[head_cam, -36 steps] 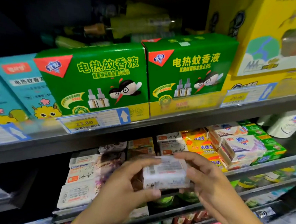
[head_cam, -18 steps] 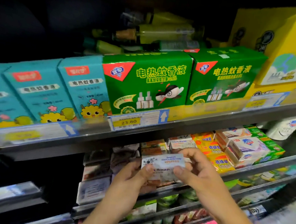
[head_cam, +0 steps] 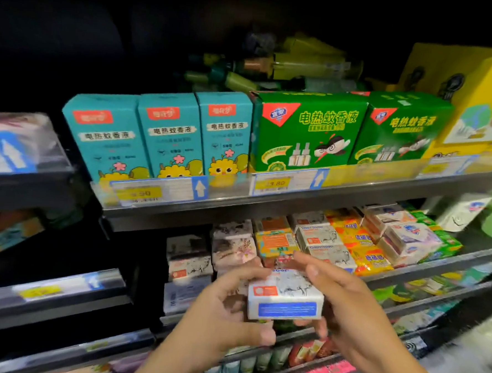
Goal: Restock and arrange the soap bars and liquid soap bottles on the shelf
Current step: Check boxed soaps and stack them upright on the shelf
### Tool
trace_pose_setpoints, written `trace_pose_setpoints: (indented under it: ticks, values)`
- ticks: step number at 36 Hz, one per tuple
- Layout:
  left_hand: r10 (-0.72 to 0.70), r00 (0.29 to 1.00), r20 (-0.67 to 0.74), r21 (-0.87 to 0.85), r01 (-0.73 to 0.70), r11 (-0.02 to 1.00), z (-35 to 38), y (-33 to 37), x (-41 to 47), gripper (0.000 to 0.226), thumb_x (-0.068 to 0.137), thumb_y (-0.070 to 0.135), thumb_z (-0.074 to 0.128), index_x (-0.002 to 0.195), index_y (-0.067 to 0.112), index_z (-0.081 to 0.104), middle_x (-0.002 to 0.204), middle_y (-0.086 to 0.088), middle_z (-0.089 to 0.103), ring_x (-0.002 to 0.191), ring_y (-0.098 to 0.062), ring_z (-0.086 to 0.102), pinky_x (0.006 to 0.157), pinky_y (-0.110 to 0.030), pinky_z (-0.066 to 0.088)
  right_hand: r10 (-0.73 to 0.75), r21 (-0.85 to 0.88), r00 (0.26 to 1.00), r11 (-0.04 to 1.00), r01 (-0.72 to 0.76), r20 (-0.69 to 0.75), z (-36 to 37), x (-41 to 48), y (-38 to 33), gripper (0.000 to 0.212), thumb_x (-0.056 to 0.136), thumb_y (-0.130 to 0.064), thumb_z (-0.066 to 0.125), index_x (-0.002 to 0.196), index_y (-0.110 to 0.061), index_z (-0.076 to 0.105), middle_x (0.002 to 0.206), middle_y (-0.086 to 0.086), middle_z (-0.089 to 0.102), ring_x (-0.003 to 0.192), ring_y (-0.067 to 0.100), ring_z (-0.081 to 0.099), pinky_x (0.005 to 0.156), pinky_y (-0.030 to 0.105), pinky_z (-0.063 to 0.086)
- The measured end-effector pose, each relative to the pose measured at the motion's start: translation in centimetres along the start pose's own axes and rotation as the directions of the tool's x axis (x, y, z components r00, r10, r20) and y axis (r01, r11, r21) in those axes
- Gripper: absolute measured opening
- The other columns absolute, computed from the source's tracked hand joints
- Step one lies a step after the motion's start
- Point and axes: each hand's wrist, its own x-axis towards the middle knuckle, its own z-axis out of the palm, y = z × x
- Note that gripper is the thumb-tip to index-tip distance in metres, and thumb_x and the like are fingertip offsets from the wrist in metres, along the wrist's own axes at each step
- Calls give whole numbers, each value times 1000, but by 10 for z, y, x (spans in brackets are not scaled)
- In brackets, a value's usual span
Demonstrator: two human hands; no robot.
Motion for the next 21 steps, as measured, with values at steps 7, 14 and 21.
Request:
trace_pose_setpoints:
  ticks: [7,14,21]
  values:
    - [9,999,-31,12,-8,1000,-12,-12,-26,62,54,1,91,101,38,74,109,-3,73,90,-19,71,73,-28,55,94,168,965,976,-138,245,0,-24,11,81,46,-37,100,117,-9,72,122,23,67,77,37,72,56,31,61]
    - [45,994,-98,51,-40,998,-27,-14,-54,53,62,7,87,110,13,66,99,4,76,88,-8,69,71,-18,52,95,-175,936,984,-37,339,9,-42,13,72,67,6,85,124,-34,67,132,-2,64,93,36,71,84,46,55]
    - [22,984,-175,33,-16,999,-21,-7,-66,45,74,29,67,115,13,67,88,6,76,69,-1,65,57,-13,46,3,-351,949,930,114,315,29,-44,4,37,80,-18,81,115,-22,72,111,5,74,99,23,71,83,27,55]
